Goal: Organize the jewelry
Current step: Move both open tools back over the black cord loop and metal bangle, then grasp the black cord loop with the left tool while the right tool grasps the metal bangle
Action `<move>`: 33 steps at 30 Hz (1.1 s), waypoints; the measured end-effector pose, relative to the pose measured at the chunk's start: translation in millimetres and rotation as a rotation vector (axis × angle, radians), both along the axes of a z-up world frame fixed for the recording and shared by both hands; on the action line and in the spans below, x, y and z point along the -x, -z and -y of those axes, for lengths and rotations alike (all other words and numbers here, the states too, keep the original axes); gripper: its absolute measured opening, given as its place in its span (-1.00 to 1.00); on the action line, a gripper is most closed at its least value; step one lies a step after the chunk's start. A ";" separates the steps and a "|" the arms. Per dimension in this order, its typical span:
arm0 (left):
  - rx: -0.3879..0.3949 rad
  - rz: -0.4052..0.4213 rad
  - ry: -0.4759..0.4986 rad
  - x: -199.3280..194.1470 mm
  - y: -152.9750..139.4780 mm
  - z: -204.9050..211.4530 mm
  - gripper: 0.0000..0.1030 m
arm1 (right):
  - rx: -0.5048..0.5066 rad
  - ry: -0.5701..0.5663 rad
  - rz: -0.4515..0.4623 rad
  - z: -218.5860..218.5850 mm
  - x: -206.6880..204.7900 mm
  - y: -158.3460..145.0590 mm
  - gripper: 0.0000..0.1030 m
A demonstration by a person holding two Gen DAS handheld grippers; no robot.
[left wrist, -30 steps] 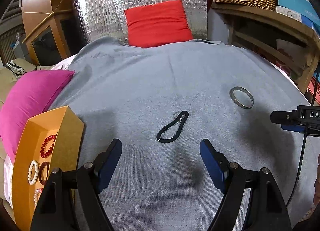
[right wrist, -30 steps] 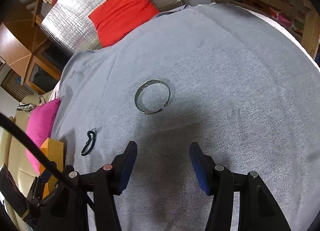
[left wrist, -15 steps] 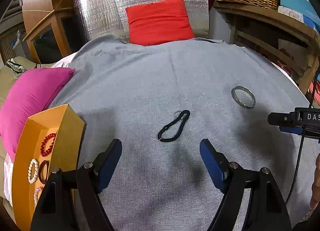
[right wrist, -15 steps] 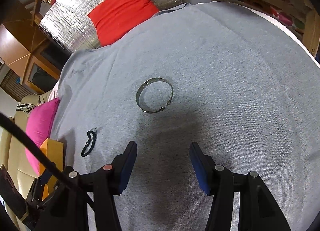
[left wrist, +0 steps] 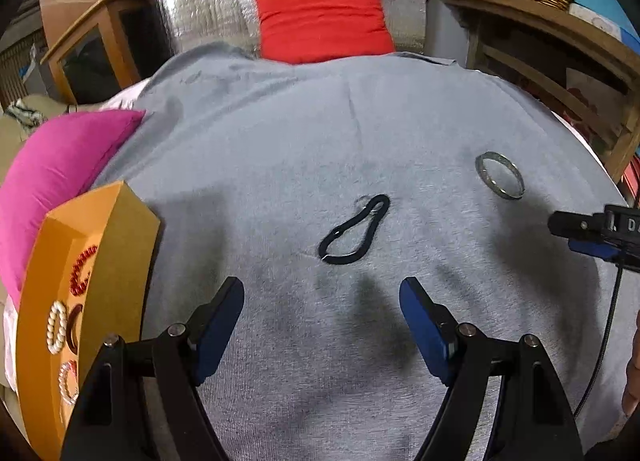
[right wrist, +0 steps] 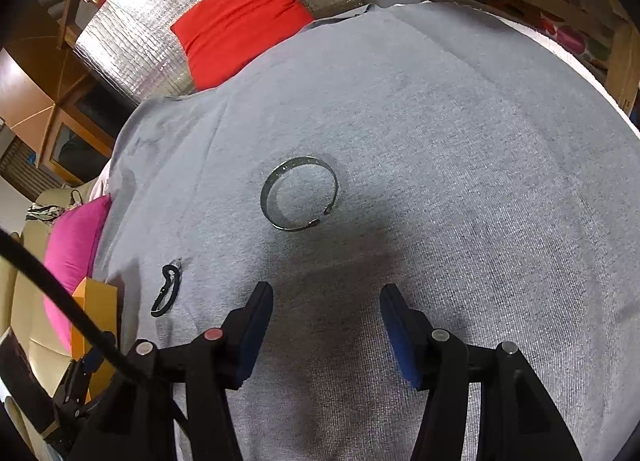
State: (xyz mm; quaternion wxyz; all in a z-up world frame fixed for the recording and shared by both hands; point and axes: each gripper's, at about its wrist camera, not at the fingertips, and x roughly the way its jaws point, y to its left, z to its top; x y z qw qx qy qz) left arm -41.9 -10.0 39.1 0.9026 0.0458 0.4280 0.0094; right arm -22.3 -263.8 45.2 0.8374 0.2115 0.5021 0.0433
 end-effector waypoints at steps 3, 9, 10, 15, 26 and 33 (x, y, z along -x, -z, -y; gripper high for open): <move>0.019 -0.011 -0.027 -3.6 0.9 -10.3 0.56 | -0.002 0.003 -0.003 1.3 -0.3 0.7 0.16; 0.043 -0.020 -0.083 -9.3 1.4 -30.0 0.56 | -0.008 0.005 -0.005 1.0 0.7 1.6 0.16; 0.045 -0.023 -0.089 -10.1 1.8 -32.4 0.56 | -0.009 0.003 -0.006 0.7 0.5 2.0 0.16; 0.052 -0.029 -0.115 -14.4 2.7 -42.2 0.56 | -0.010 0.000 -0.009 0.6 -0.2 2.7 0.16; 0.042 -0.035 -0.100 -15.6 4.7 -36.2 0.56 | 0.037 0.007 0.047 -1.4 -9.3 0.7 0.16; 0.031 -0.028 -0.089 -19.9 6.8 -28.8 0.56 | 0.085 0.014 0.097 -9.7 -32.8 3.1 0.34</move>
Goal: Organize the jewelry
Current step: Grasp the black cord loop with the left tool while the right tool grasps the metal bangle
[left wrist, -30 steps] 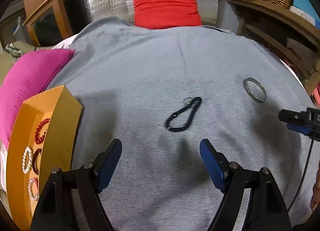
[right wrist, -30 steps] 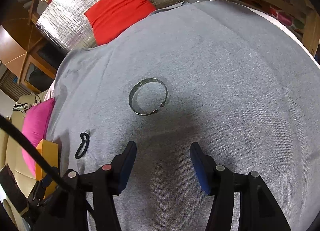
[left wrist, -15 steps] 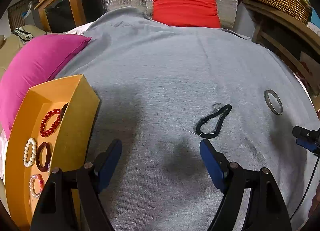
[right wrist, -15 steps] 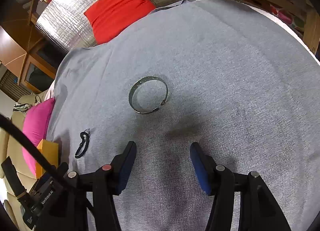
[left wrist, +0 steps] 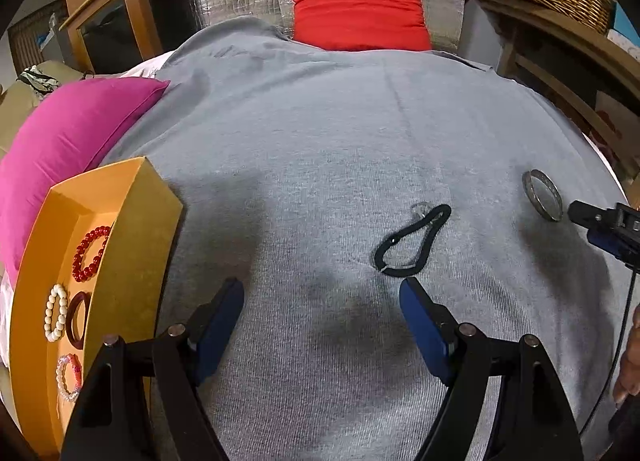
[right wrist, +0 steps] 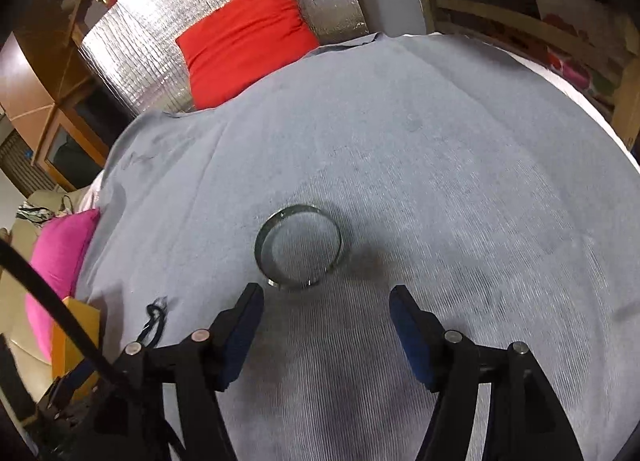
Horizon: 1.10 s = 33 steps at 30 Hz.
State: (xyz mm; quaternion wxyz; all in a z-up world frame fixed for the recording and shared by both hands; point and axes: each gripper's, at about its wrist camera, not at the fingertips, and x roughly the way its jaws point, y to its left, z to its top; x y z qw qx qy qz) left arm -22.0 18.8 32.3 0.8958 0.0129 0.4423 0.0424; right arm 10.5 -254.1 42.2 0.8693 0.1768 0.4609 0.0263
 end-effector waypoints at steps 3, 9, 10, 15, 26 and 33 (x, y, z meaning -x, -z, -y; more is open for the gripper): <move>-0.001 -0.003 -0.014 -5.0 2.3 0.3 0.56 | -0.007 0.010 -0.017 -5.8 -12.4 5.4 0.35; 0.007 -0.023 -0.037 -12.9 6.3 -4.5 0.56 | 0.060 0.041 -0.019 -17.2 -33.3 17.4 0.59; 0.009 -0.024 -0.038 -13.3 6.2 -5.8 0.56 | 0.070 0.045 -0.001 -17.1 -34.2 17.4 0.59; 0.009 -0.024 -0.039 -13.0 5.4 -9.8 0.56 | 0.161 0.063 -0.001 -25.5 -44.1 19.6 0.40; 0.014 -0.014 -0.020 -17.8 1.8 -7.7 0.56 | 0.184 0.007 -0.036 -27.9 -36.2 15.1 0.05; -0.010 0.000 0.037 -25.7 4.4 9.6 0.56 | 0.136 -0.062 -0.066 -20.7 -24.7 12.9 -0.19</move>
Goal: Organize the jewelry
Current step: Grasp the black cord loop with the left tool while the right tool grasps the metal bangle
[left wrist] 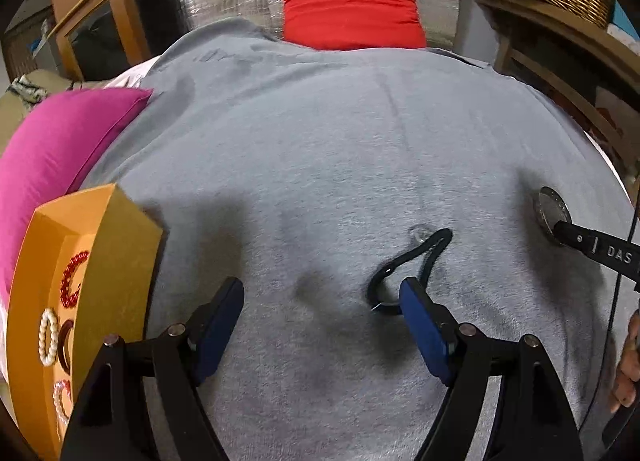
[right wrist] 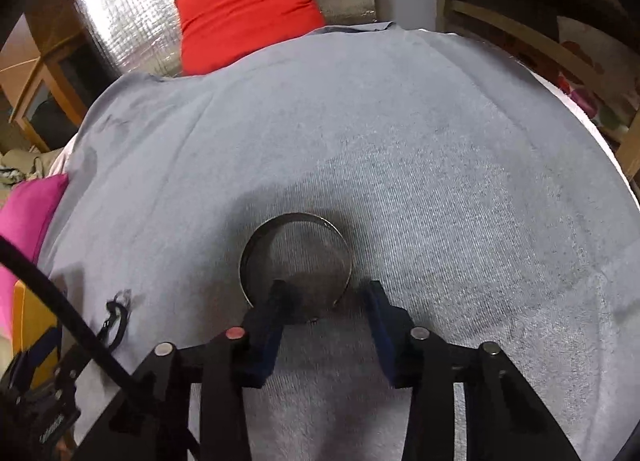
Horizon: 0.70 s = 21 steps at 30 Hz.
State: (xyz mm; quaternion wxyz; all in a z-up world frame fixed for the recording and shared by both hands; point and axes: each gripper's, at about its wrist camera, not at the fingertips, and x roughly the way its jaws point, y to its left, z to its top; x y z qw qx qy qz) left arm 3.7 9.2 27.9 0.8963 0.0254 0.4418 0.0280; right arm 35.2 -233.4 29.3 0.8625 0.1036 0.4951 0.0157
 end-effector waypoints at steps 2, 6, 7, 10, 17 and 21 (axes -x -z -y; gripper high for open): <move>0.015 0.018 0.025 -2.7 -0.4 5.1 0.56 | -0.039 -0.010 -0.004 6.8 2.7 -0.1 -0.20; 0.053 0.036 0.060 -9.6 -0.2 11.2 0.56 | -0.108 -0.004 -0.014 22.0 6.7 -1.2 -0.08; 0.064 0.037 0.067 -11.2 0.4 13.1 0.56 | -0.114 0.002 -0.011 24.6 7.8 -2.2 -0.05; 0.076 0.034 0.093 -14.4 3.3 21.2 0.56 | -0.145 0.029 0.024 31.2 9.0 -7.2 0.12; 0.031 -0.019 0.147 -18.0 20.2 32.1 0.56 | -0.152 0.078 0.069 26.5 3.2 -12.8 0.54; 0.116 -0.026 0.174 -17.2 20.5 21.6 0.53 | -0.039 0.058 0.027 2.5 -6.5 2.4 0.53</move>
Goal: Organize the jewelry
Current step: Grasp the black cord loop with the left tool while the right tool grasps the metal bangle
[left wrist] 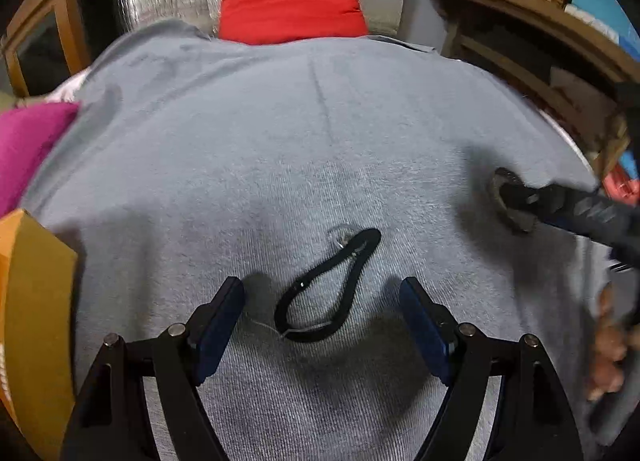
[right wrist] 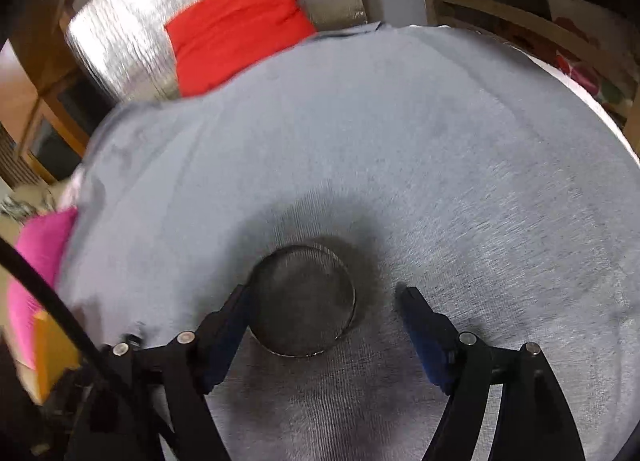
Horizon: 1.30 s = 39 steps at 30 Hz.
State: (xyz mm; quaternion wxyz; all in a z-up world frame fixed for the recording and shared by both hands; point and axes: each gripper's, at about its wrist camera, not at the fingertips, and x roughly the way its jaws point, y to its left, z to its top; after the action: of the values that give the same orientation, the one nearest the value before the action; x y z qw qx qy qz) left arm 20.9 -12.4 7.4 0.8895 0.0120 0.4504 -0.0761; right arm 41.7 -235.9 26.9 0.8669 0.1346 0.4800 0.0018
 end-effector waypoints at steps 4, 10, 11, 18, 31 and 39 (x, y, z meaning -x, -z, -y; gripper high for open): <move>0.025 0.016 0.021 3.9 -3.9 -7.0 -0.36 | 0.125 -0.039 0.040 -17.9 -0.5 -0.6 0.22; 0.098 -0.015 0.040 6.2 -6.8 -19.0 -0.66 | 0.144 -0.077 0.046 -22.2 4.2 -6.8 -0.27; 0.101 -0.021 0.051 8.2 -7.7 -19.1 -0.66 | 0.131 -0.092 0.040 -21.0 5.2 -8.0 -0.33; 0.136 -0.067 0.132 25.8 -13.6 -12.8 -0.66 | -0.083 -0.299 -0.061 -17.4 22.2 -11.0 -0.42; -0.007 -0.019 0.042 44.5 -25.0 -31.9 -0.49 | -0.124 -0.378 -0.065 2.1 58.8 -38.4 0.45; -0.021 -0.031 0.016 38.5 -22.0 -35.5 -0.35 | -0.005 -0.301 -0.050 -11.3 42.6 -29.5 0.20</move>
State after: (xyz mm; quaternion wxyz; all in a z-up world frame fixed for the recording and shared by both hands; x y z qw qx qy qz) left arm -17.7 23.1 29.3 0.8815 0.0239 0.4649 -0.0785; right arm -0.8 -224.5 56.4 0.8444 0.0632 0.5160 0.1293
